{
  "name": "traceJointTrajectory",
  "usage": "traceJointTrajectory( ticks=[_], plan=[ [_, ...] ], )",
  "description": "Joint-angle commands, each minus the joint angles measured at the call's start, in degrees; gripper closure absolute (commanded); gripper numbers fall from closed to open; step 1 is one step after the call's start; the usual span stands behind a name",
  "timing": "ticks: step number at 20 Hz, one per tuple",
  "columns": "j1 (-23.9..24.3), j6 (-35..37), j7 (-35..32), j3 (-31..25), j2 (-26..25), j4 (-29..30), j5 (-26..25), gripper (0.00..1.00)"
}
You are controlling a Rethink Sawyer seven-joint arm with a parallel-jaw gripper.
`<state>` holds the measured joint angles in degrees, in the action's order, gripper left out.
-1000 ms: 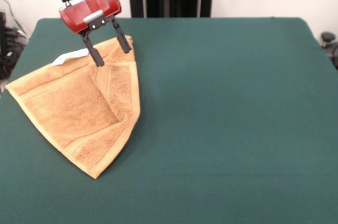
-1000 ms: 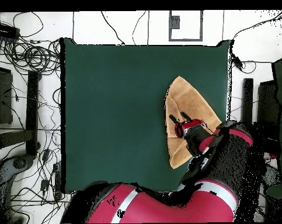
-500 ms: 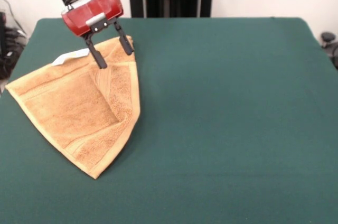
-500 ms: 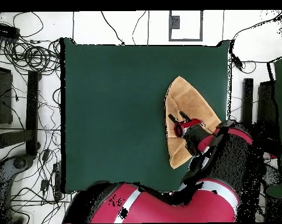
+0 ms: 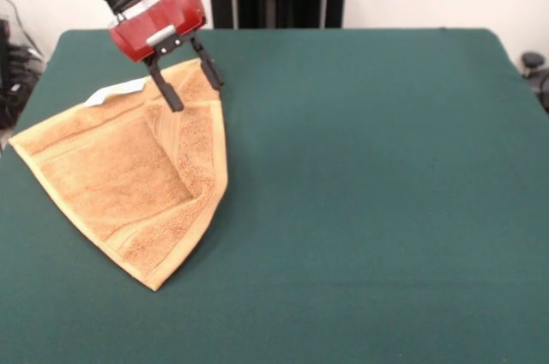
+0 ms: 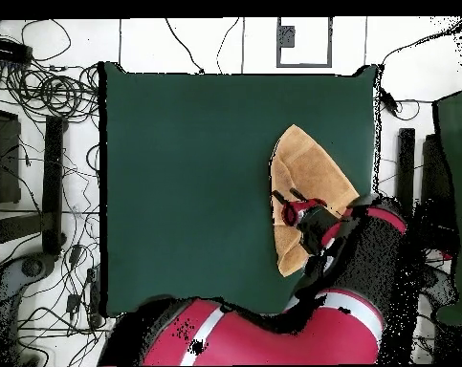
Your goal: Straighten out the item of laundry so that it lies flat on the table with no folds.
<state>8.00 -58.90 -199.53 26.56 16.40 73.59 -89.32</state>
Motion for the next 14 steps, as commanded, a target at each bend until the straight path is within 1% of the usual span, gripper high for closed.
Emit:
traceJointTrajectory(
  ticks=[1,7,10,11,12,13,14],
  plan=[
    [-4.13,-4.73,-28.10,-6.88,-5.85,-1.51,-6.93,0.00],
    [-4.31,-4.65,-26.91,-6.80,-6.24,-2.05,-9.19,0.00],
    [-4.15,-4.45,-24.72,-6.97,-6.59,-3.03,-9.63,0.00],
    [-3.91,-4.11,-23.21,-7.14,-6.58,-3.18,-9.32,0.00],
    [-3.14,-2.56,-18.37,-7.66,-6.21,-3.26,-7.85,0.00],
    [-2.74,-1.63,-15.65,-7.88,-5.94,-3.28,-6.97,0.00],
    [-2.04,0.12,-10.65,-8.12,-5.17,-2.92,-5.03,0.00]
  ],
)
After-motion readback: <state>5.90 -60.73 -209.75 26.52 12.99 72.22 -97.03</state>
